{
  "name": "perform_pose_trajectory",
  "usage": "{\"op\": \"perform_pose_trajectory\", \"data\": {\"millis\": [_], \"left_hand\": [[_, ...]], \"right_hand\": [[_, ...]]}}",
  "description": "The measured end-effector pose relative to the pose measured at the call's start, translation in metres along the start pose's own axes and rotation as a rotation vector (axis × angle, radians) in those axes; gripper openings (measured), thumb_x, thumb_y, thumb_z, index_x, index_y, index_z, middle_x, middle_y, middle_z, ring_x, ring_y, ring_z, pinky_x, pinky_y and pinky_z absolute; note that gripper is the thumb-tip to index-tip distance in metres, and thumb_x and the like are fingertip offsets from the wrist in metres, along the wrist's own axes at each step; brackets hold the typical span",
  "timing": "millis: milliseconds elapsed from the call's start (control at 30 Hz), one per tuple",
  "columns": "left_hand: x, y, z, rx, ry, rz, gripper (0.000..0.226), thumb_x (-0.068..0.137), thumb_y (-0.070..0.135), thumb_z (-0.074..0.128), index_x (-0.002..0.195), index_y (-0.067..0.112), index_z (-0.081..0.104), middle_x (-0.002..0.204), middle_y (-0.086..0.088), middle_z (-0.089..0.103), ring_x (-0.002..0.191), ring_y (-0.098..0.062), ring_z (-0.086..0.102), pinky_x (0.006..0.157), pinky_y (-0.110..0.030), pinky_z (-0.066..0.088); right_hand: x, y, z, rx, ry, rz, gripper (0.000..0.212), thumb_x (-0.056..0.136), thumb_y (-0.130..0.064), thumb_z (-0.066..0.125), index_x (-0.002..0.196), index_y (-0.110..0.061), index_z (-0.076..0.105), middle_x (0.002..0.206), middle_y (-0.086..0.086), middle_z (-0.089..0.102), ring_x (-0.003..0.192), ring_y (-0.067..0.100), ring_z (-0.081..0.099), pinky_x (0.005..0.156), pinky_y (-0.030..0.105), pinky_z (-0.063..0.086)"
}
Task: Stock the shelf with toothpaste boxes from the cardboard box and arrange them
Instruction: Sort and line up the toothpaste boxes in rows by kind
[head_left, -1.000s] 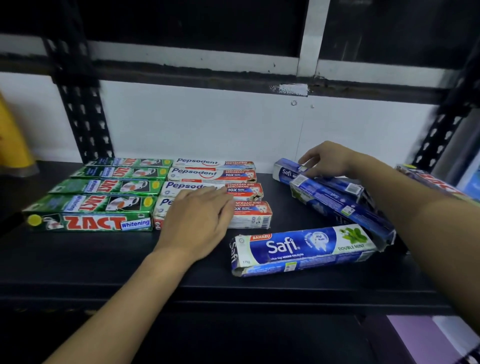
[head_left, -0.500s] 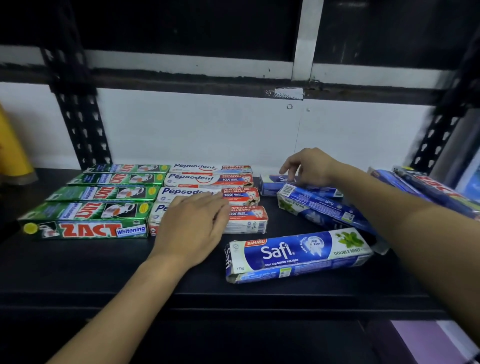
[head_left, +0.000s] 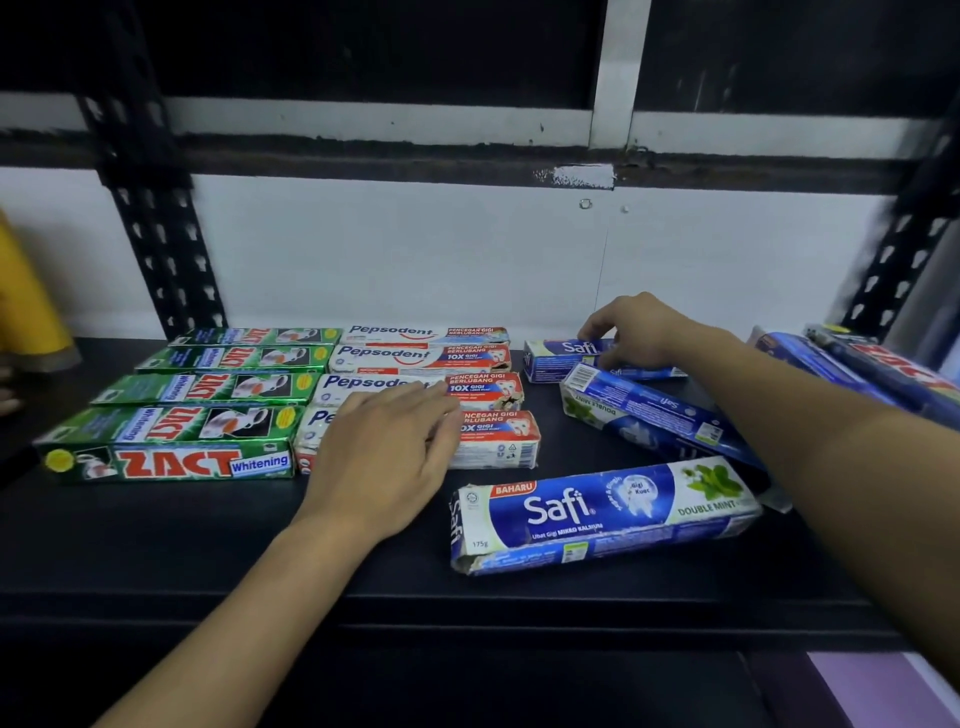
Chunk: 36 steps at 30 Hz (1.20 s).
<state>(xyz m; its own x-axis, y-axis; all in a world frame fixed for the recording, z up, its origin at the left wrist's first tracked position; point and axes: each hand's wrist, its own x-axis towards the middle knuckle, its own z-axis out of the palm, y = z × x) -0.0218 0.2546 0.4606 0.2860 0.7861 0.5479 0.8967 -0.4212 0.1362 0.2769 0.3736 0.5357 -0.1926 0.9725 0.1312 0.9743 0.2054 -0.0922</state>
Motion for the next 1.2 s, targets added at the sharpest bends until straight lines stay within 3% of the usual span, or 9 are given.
{"op": "perform_pose_trajectory", "data": {"millis": [100, 367, 767, 1033, 1200], "left_hand": [[0.0, 0.0, 0.001, 0.009, -0.006, -0.006, 0.05, 0.1, 0.05, 0.027, 0.127, 0.031, 0.065, 0.136, 0.012, 0.06, 0.129, -0.009, 0.052, 0.103, -0.034, 0.036], [0.001, -0.001, 0.003, 0.004, 0.016, -0.009, 0.051, 0.098, 0.052, 0.027, 0.124, 0.032, 0.067, 0.134, 0.013, 0.061, 0.128, -0.008, 0.052, 0.101, -0.032, 0.035], [0.001, 0.0, 0.003, 0.025, 0.0, -0.013, 0.055, 0.098, 0.054, 0.024, 0.128, 0.033, 0.064, 0.137, 0.018, 0.057, 0.131, -0.004, 0.048, 0.102, -0.028, 0.03], [0.002, 0.0, 0.003, 0.024, 0.008, -0.009, 0.054, 0.098, 0.053, 0.025, 0.127, 0.032, 0.065, 0.136, 0.016, 0.059, 0.129, -0.007, 0.051, 0.1, -0.032, 0.035], [0.002, 0.0, 0.002, 0.016, 0.013, -0.005, 0.055, 0.098, 0.053, 0.025, 0.126, 0.031, 0.066, 0.135, 0.015, 0.06, 0.128, -0.007, 0.052, 0.1, -0.032, 0.035]], "right_hand": [[0.005, -0.001, 0.002, -0.031, 0.019, 0.002, 0.043, 0.084, -0.017, 0.075, 0.126, -0.02, 0.066, 0.125, 0.003, 0.066, 0.109, 0.022, 0.059, 0.084, 0.026, 0.039], [0.021, -0.006, 0.008, -0.096, 0.049, -0.007, 0.042, 0.088, -0.02, 0.071, 0.129, -0.022, 0.064, 0.126, 0.006, 0.065, 0.116, 0.028, 0.055, 0.097, 0.036, 0.045], [0.04, -0.005, 0.019, -0.084, 0.079, -0.003, 0.041, 0.089, -0.022, 0.068, 0.13, -0.026, 0.063, 0.124, 0.005, 0.066, 0.113, 0.027, 0.055, 0.084, 0.03, 0.042], [0.039, -0.005, 0.019, -0.096, 0.07, 0.003, 0.043, 0.091, -0.023, 0.066, 0.134, -0.026, 0.06, 0.128, 0.005, 0.064, 0.117, 0.027, 0.053, 0.086, 0.032, 0.043], [0.038, -0.006, 0.017, -0.097, 0.047, -0.004, 0.043, 0.091, -0.024, 0.066, 0.133, -0.027, 0.061, 0.127, 0.005, 0.064, 0.115, 0.026, 0.054, 0.081, 0.029, 0.039]]}}
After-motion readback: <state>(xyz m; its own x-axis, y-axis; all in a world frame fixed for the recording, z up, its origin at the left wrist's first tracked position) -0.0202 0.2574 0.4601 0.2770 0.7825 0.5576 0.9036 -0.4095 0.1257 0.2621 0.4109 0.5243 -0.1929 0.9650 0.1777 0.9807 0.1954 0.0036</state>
